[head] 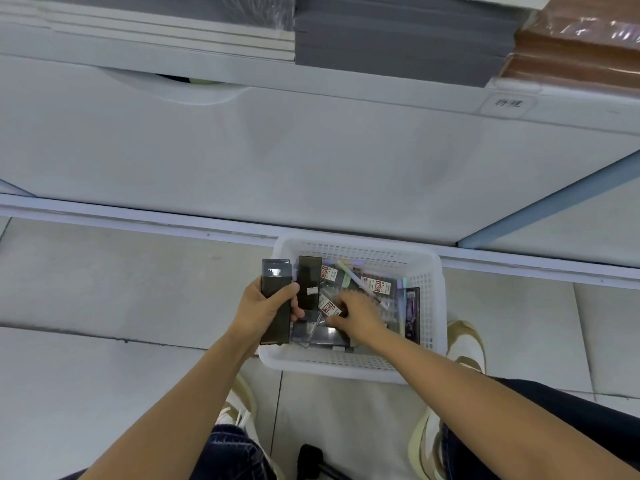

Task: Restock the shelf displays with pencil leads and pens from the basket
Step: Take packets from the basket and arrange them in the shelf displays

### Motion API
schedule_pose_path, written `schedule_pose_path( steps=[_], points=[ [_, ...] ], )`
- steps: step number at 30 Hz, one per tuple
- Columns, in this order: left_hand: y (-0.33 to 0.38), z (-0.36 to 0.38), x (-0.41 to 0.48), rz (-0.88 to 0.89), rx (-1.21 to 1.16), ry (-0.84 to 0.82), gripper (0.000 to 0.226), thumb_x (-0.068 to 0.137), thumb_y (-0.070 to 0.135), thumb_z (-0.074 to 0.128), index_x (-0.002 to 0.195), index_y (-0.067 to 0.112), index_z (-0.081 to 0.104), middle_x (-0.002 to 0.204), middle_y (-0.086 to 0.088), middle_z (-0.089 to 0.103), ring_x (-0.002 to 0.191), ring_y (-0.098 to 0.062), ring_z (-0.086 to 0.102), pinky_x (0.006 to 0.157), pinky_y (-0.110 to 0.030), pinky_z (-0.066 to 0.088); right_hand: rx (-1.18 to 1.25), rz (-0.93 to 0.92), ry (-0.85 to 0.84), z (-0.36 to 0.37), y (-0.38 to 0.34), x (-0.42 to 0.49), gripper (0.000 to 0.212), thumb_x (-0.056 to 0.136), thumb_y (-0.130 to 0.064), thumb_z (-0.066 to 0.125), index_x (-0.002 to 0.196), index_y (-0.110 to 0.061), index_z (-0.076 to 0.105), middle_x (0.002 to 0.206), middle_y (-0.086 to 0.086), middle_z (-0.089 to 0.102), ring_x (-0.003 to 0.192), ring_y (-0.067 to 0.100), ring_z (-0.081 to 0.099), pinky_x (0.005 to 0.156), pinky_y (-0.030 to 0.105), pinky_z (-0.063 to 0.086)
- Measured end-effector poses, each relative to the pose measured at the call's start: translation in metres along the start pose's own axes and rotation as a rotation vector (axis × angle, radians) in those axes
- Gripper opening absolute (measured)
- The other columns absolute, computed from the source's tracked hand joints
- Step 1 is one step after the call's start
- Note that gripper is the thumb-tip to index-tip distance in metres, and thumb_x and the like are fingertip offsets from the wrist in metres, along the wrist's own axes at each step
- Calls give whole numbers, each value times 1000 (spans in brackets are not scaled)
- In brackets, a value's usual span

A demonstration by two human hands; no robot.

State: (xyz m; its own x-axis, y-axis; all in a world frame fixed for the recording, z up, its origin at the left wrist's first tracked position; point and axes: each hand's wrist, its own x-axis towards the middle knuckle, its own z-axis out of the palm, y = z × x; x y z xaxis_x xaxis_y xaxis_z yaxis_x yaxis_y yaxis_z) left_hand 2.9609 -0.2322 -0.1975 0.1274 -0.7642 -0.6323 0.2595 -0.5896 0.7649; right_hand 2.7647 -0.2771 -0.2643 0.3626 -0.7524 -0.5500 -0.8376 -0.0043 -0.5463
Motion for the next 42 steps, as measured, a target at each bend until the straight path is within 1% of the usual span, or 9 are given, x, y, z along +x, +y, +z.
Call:
schedule_pose_path(
  steps=[7, 10, 15, 21, 24, 27, 32, 34, 42],
  points=[
    [9, 10, 2, 20, 17, 86, 22, 87, 13, 70, 105, 6, 59, 78, -12, 72, 63, -22, 67, 61, -33, 58, 176, -85, -39, -75, -6, -2, 13, 94, -26, 60, 105, -22, 67, 106, -11, 65, 62, -3, 57, 61, 11, 43],
    [26, 19, 0, 91, 127, 137, 22, 84, 18, 74, 102, 16, 61, 87, -4, 72, 71, -18, 68, 67, -33, 57, 197, -145, -133, -123, -29, -11, 10, 94, -28, 62, 85, -30, 65, 66, -14, 65, 56, 9, 58, 59, 22, 46],
    [71, 39, -21, 167, 155, 13, 24, 82, 17, 76, 101, 11, 63, 84, -5, 72, 70, -16, 64, 66, -29, 53, 258, -287, -151, -190, -76, -35, 16, 91, -20, 66, 98, -7, 71, 66, 0, 63, 60, 7, 56, 62, 15, 44],
    [146, 71, -72, 318, 96, -155, 31, 85, 18, 73, 113, 10, 61, 92, -11, 76, 66, -13, 70, 53, -23, 53, 455, -491, 187, -255, -128, -87, 21, 89, -4, 66, 104, 9, 61, 88, 18, 67, 72, 19, 60, 65, 23, 51],
    [194, 84, -104, 426, 118, -228, 39, 80, 29, 74, 115, 17, 60, 101, -5, 75, 82, -19, 73, 61, -26, 55, 428, -609, 307, -297, -152, -126, 13, 91, -9, 64, 100, 0, 65, 87, 7, 71, 76, 10, 65, 67, 19, 51],
    [244, 102, -139, 515, 141, -233, 49, 71, 43, 75, 113, 23, 59, 91, 3, 76, 68, -15, 71, 57, -22, 54, 410, -726, 409, -342, -174, -172, 6, 93, -16, 63, 96, -15, 68, 87, -1, 72, 78, 12, 64, 68, 30, 55],
    [314, 136, -191, 692, 56, -275, 22, 85, 27, 71, 101, 15, 61, 82, -1, 75, 75, -14, 72, 60, -26, 56, 388, -923, 603, -411, -199, -245, 8, 97, -20, 56, 99, -17, 63, 82, -5, 69, 69, 11, 61, 64, 24, 54],
    [336, 149, -209, 735, 44, -303, 19, 87, 23, 70, 94, 9, 60, 72, -4, 70, 63, -16, 67, 59, -26, 55, 365, -974, 710, -438, -205, -270, 7, 98, -19, 54, 97, -17, 61, 80, -4, 68, 66, 12, 59, 63, 24, 51],
    [386, 192, -238, 574, -104, -483, 15, 91, 20, 57, 86, 8, 62, 69, -7, 64, 53, -20, 60, 51, -27, 53, 172, -851, 1220, -538, -202, -322, 9, 99, -7, 46, 102, -11, 54, 85, 9, 61, 62, 8, 55, 59, 25, 52]
  ],
)
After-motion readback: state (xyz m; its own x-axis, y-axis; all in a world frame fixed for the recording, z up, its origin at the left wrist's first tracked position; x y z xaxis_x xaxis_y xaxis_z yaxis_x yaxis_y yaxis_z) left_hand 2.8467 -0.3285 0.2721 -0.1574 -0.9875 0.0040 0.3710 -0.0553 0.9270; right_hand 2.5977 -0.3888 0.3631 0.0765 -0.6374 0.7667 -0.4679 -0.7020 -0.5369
